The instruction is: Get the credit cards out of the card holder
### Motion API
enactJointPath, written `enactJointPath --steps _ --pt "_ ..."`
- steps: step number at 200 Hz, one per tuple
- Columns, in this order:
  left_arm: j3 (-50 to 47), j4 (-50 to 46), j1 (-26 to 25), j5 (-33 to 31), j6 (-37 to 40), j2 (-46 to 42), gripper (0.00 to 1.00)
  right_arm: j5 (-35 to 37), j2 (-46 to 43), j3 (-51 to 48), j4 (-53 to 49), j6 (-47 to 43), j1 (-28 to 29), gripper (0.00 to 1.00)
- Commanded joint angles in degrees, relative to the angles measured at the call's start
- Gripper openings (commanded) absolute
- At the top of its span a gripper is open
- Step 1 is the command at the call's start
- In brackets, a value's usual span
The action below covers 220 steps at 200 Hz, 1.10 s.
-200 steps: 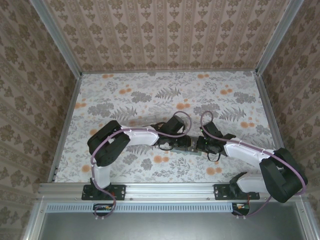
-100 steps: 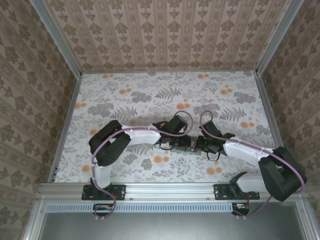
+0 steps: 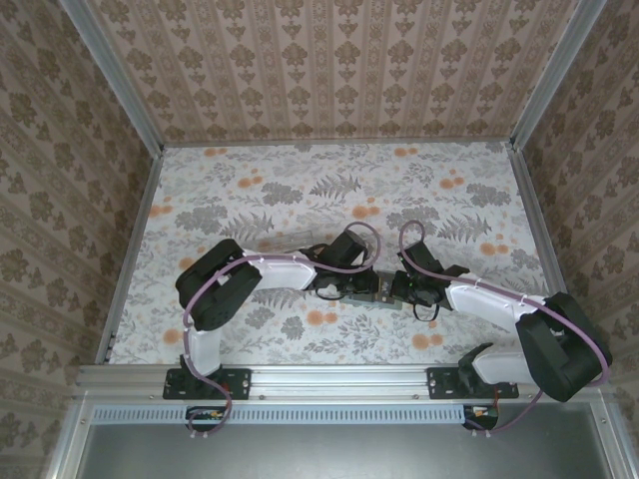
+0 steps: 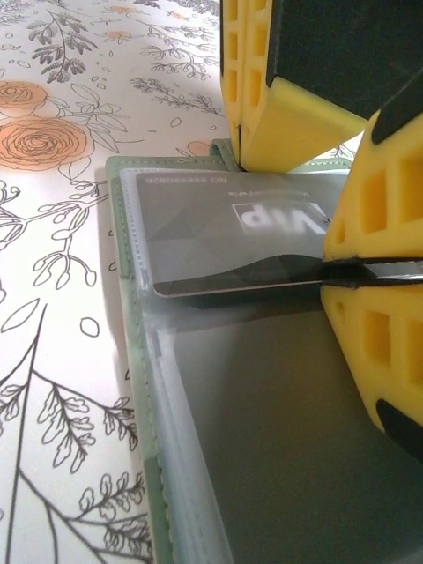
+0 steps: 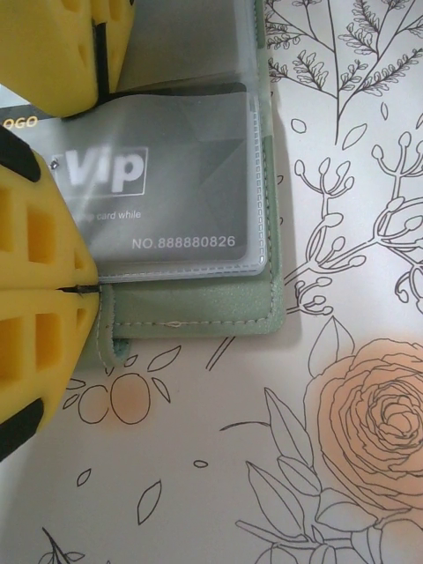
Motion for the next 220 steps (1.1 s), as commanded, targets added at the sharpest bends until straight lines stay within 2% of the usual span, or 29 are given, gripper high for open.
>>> enactJointPath --steps 1,41,220 --pt "-2.25 -0.01 0.33 1.17 -0.73 -0.87 0.08 0.88 2.4 -1.19 -1.32 0.44 0.47 0.08" --pt "-2.92 0.81 0.83 1.84 -1.05 -1.1 0.0 1.04 3.29 -1.19 -1.07 0.88 0.43 0.08" --pt "-8.26 -0.96 5.3 3.16 -0.07 -8.79 0.0 2.15 2.84 -0.31 -2.53 1.03 0.32 0.08"
